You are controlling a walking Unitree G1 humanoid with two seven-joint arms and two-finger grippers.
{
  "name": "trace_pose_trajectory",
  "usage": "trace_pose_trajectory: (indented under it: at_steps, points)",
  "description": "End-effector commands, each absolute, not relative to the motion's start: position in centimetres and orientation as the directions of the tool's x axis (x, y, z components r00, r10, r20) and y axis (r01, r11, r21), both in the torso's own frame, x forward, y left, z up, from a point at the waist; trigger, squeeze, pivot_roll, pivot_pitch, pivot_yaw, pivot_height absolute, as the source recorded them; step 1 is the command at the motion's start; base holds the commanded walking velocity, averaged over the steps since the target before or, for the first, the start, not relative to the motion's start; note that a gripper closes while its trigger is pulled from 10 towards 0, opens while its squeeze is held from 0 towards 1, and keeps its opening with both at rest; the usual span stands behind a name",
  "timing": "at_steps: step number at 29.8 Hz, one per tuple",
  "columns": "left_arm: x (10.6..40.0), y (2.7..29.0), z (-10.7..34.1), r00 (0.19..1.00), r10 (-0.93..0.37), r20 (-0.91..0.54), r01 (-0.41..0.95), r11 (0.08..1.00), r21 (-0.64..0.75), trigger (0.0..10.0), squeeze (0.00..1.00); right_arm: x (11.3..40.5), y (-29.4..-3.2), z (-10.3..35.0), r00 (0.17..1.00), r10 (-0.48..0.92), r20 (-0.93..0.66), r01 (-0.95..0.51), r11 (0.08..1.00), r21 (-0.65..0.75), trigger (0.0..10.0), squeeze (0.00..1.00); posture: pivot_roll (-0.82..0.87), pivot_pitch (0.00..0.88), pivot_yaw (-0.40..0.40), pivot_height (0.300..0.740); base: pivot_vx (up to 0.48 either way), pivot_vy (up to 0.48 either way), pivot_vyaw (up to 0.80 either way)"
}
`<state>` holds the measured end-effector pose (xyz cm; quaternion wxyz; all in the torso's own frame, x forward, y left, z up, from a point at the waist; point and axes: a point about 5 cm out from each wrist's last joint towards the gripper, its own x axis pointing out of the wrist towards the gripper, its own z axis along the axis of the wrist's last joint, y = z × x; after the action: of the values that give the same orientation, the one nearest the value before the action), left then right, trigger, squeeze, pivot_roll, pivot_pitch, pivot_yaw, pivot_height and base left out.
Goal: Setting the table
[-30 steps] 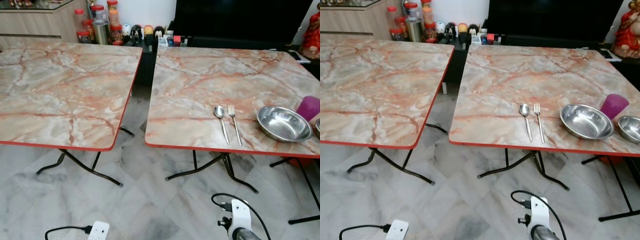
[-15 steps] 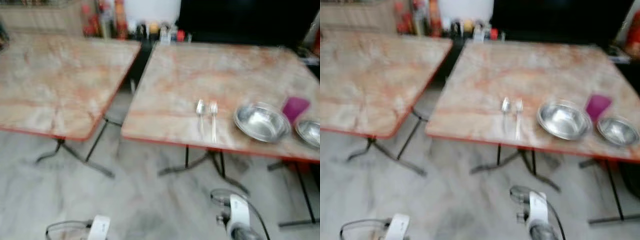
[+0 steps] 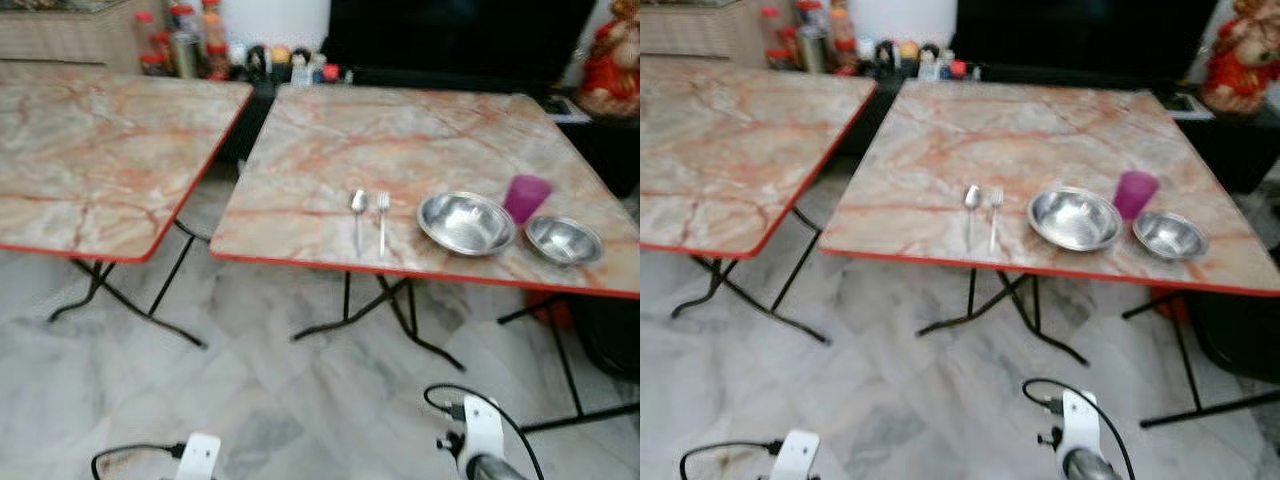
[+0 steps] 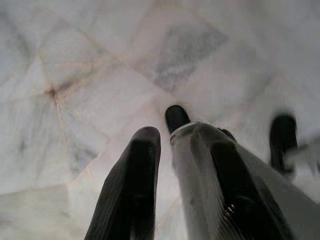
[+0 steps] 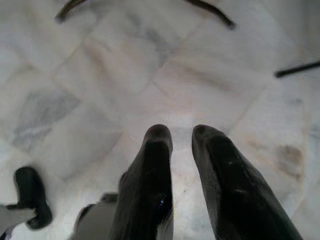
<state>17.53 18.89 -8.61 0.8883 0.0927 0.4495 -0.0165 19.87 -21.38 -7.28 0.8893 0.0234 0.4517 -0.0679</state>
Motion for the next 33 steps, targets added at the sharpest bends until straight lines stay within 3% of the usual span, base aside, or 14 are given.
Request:
trace_pose_trajectory:
  at_steps: [1,25,33]
  points:
    - [16.31,19.02,-9.18,0.556,0.054,-0.830,0.113,0.984,0.140,10.0,0.00,20.12,-21.41,-7.14,0.589,-0.101,-0.802,0.143,0.990,-0.020,10.0,0.00,0.01,0.062,-0.059,0.736,0.000,0.000,0.00]
    - [16.71,19.10,-8.99,0.567,0.049,-0.822,0.095,0.988,0.125,10.0,0.00,20.22,-21.31,-7.09,0.596,-0.102,-0.797,0.145,0.989,-0.018,10.0,0.00,-0.01,0.061,-0.050,0.736,0.000,0.000,0.00]
    - [17.10,18.76,-8.88,0.571,0.046,-0.820,0.097,0.988,0.123,10.0,0.00,20.23,-21.32,-7.09,0.594,-0.101,-0.798,0.141,0.990,-0.021,10.0,0.00,0.00,0.062,-0.052,0.736,0.289,0.000,0.00]
